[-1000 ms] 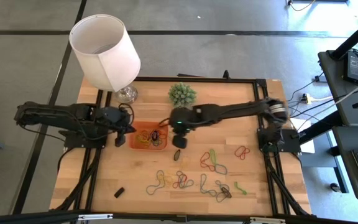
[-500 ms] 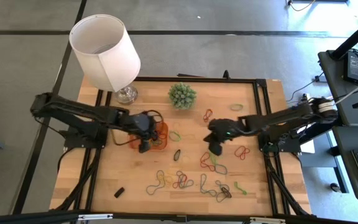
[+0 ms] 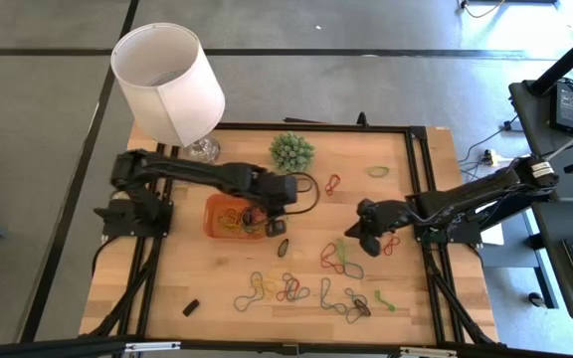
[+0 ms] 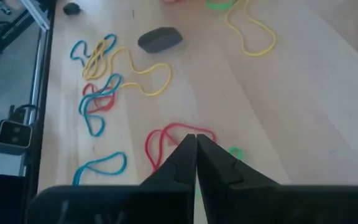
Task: Pick and place rubber bands into bin
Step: Put the green rubber band into the orange bin
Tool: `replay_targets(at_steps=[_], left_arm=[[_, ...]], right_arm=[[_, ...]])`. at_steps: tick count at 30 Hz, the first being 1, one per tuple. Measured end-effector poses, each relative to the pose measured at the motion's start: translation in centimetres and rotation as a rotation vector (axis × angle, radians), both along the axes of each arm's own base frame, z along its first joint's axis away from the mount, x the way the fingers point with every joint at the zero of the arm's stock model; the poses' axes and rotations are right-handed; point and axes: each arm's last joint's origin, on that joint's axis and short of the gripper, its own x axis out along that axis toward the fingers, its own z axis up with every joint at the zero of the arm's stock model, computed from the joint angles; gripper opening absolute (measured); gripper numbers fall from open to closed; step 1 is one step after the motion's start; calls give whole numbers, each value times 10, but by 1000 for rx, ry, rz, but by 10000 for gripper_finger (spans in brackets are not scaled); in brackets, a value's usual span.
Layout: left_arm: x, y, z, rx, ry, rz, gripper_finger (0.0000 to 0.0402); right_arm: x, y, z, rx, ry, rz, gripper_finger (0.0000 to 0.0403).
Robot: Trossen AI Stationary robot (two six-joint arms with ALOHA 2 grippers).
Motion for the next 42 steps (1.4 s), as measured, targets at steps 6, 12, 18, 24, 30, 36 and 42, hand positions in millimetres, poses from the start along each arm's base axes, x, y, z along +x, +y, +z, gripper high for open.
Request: replay_targets(at_steps=[6,12,18,24,30,36,42], left_arm=[[37,8,-31,-38,59,-66,23],[50,9,-68,-47,172,-64,75],[51,8,-93,-55,263,-55,119],[52,10,-104,-35,290,-46,131],[53,11,-108,-2,292,-34,115],[52,12,-108,10,300,-30,51],[58,10,-99,14,270,-33,4]], right_arm=[[-4,2,-5,-15,4,23,16],[-4,2,-5,-17,2,31,16],[-4,4,-5,-33,-4,52,16],[-4,4,-5,-38,-5,54,16],[-4,4,-5,-38,-6,54,16],[-4,4,-5,-47,-11,61,16],[-4,4,-5,-53,-14,65,17]])
